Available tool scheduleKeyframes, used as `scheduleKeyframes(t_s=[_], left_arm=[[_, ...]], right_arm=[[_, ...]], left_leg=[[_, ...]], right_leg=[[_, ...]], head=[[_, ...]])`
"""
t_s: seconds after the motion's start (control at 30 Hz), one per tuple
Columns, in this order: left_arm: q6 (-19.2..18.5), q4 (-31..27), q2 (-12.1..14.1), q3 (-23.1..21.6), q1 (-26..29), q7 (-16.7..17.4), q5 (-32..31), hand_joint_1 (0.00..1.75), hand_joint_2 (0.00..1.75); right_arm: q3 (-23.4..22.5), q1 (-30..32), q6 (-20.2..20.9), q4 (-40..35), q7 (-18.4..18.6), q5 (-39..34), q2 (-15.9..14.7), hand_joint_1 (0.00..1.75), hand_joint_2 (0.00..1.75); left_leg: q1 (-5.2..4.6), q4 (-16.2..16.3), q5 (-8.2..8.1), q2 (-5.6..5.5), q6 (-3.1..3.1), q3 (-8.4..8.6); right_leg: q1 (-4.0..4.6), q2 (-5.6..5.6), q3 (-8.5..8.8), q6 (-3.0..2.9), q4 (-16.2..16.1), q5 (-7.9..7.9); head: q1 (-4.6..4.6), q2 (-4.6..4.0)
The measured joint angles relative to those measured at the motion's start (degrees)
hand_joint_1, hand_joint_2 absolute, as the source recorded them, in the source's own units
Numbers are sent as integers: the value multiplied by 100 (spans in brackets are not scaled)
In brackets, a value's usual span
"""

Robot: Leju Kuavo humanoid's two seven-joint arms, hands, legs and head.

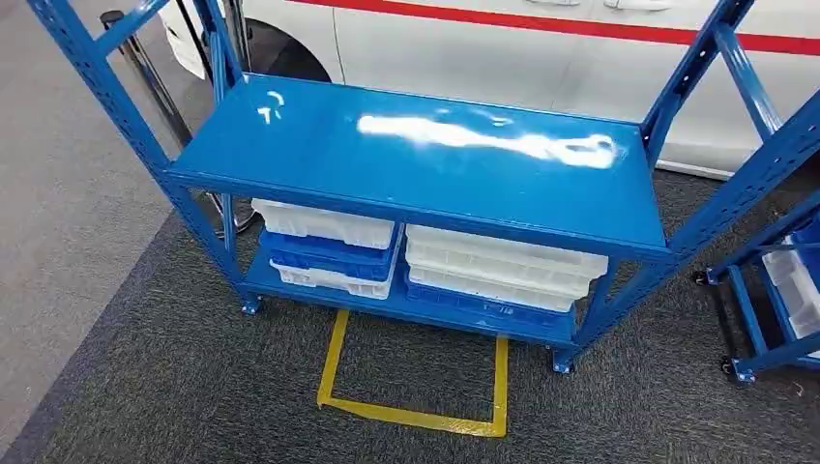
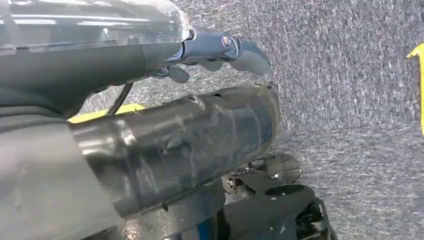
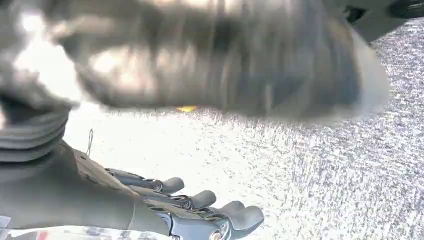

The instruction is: Take the parts from the cabinet and place them on the table.

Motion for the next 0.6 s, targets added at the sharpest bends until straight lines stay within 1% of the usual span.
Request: scheduleKeyframes(t_s=[0.03, 0.07, 0.1, 0.13, 0.17, 0.2, 0.23, 0.27, 0.3, 0.33, 0.37, 0.4, 0.43, 0.47, 0.5, 0.53, 0.6], left_arm=[[0, 0, 0, 0, 4, 0, 0, 0, 0], [0, 0, 0, 0, 3, 2, 0, 0, 0], [0, 0, -2, 0, -1, 0, 0, 0, 0], [-2, 0, -9, 0, -4, 0, -2, 0, 0], [-9, 0, -9, 0, -6, 0, -2, 0, 0], [-11, -2, 9, 0, -8, -4, -2, 0, 175], [-13, -2, 13, 0, -13, -18, -2, 0, 175], [-15, -2, 13, 0, -12, -35, -6, 0, 175], [-22, -2, 15, 0, -10, -46, -13, 0, 175], [-43, -2, 15, -2, -10, -68, -22, 0, 175], [-63, -2, 15, -2, -12, -90, -54, 0, 175], [-77, -2, 15, -7, -12, -109, -70, 0, 175], [-96, -2, 15, -13, -11, -125, -72, 0, 175], [-109, -2, 15, -24, -10, -138, -76, 0, 175], [-109, -2, 15, -33, -11, -142, -79, 0, 175], [-109, -2, 15, -37, -12, -144, -92, 0, 175], [-103, -2, 15, -46, -10, -144, -116, 0, 175]], right_arm=[[0, 1, 0, 0, 0, 4, 0, 0, 175], [0, 6, 0, 0, 0, 9, 0, 0, 175], [0, 13, -4, 0, 2, 9, 0, 0, 175], [0, 14, -15, 0, 2, 9, -2, 0, 175], [0, 10, -39, 0, 6, 9, 0, 0, 175], [0, 2, -48, 7, 13, 9, 31, 0, 175], [0, -4, -59, 9, 26, 9, 44, 0, 175], [0, -9, -79, 9, 44, 11, 44, 0, 175], [0, -9, -98, 9, 44, 15, 44, 0, 175], [0, -9, -127, 9, 46, 20, 44, 0, 175], [-2, -8, -140, 9, 55, 22, 44, 0, 175], [-2, -8, -149, 9, 59, 26, 44, 0, 175], [-2, -8, -151, 9, 72, 35, 44, 0, 175], [-2, -8, -153, 9, 98, 48, 44, 0, 0], [-2, -8, -153, 9, 109, 52, 44, 0, 0], [-2, -8, -153, 9, 118, 61, 44, 0, 175], [-2, -8, -153, 9, 151, 83, 44, 0, 175]], left_leg=[[0, 7, -2, 17, -2, -5], [1, 15, -6, 24, -4, -6], [13, 33, -16, 25, 4, -4], [25, 65, -39, 24, -2, -5], [33, 126, -75, 20, -33, -15], [-3, 172, -104, 6, -76, -49], [-40, 236, -169, 2, -111, -82], [-56, 215, -142, -1, -109, -73], [-50, 183, -136, -4, -125, -62], [-40, 177, -134, -5, -140, -55], [-33, 170, -130, -6, -144, -52], [-26, 160, -117, -7, -165, -46], [-22, 148, -115, -7, -168, -40], [-20, 141, -113, -7, -172, -26], [-16, 131, -108, -7, -185, -23], [-15, 129, -107, -7, -186, -21], [-14, 126, -107, -7, -188, -17]], right_leg=[[-5, -7, -108, 14, 231, -34], [-20, -17, -72, 27, 161, 85], [-58, -24, 110, 73, -179, 317], [-98, -36, 382, 134, -684, 574], [-156, -60, 666, 213, -1208, 788], [-136, -34, 733, 235, -1357, 617], [-151, 13, 721, 31, -1395, 729], [-140, 2, 718, 25, -1389, 691], [-124, 6, 725, 11, -1379, 663], [-115, 5, 725, -5, -1379, 676], [-106, 4, 722, -9, -1378, 676], [-100, 5, 721, -14, -1377, 677], [-95, 6, 720, -30, -1376, 675], [-91, 6, 720, -34, -1374, 672], [-86, 6, 721, -40, -1373, 668], [-79, 5, 720, -48, -1372, 668], [-62, 5, 720, -52, -1371, 665]], head=[[-2, 0], [0, 0], [-4, 0], [0, 0], [-2, 0], [13, 0], [-22, 0], [-39, 0], [-41, 0], [-39, 0], [-41, 0], [-39, 0], [-41, 0], [-41, 0], [-41, 0], [-41, 0], [-41, 0]])
